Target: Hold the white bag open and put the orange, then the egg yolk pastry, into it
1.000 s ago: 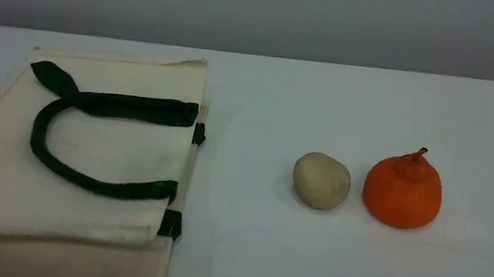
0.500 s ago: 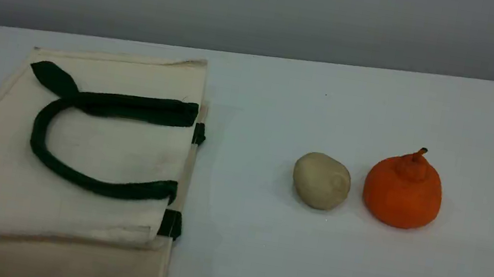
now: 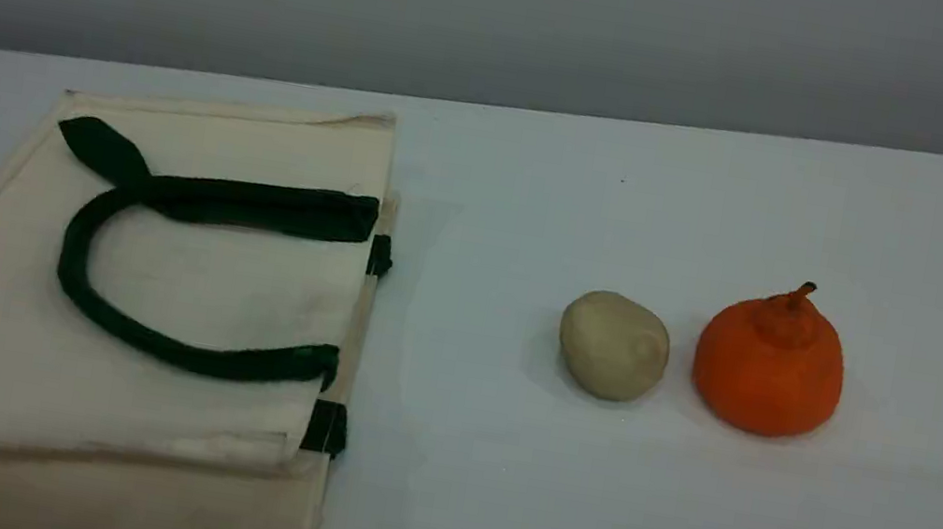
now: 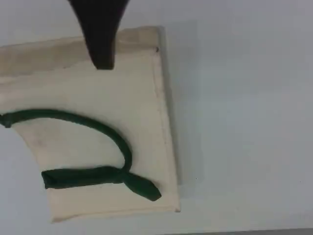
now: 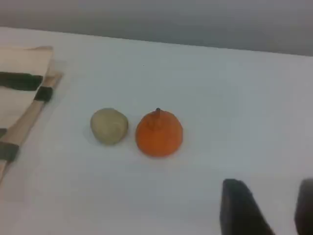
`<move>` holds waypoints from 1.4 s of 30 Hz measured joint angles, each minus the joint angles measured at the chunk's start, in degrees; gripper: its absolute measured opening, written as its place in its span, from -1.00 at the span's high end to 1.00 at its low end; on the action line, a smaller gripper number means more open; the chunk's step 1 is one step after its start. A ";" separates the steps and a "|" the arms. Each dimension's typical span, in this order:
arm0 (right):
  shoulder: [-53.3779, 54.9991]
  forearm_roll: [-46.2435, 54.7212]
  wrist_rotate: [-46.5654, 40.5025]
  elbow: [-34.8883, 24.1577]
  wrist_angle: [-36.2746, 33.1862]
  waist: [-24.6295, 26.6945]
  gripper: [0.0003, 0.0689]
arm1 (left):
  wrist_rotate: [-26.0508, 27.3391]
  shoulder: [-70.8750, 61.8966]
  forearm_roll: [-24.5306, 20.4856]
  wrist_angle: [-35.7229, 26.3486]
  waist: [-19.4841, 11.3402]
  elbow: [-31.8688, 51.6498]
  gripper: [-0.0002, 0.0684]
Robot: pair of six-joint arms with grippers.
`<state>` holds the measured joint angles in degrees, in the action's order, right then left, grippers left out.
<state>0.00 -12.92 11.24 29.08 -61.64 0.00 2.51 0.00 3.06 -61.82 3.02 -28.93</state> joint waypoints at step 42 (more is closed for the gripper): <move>17.27 -21.91 11.94 6.75 5.55 -0.03 0.31 | -0.62 -20.52 4.53 8.65 2.28 -10.19 -0.27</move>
<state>17.27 -34.84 23.17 35.84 -56.09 -0.03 1.88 -20.52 7.59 -53.17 5.31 -39.13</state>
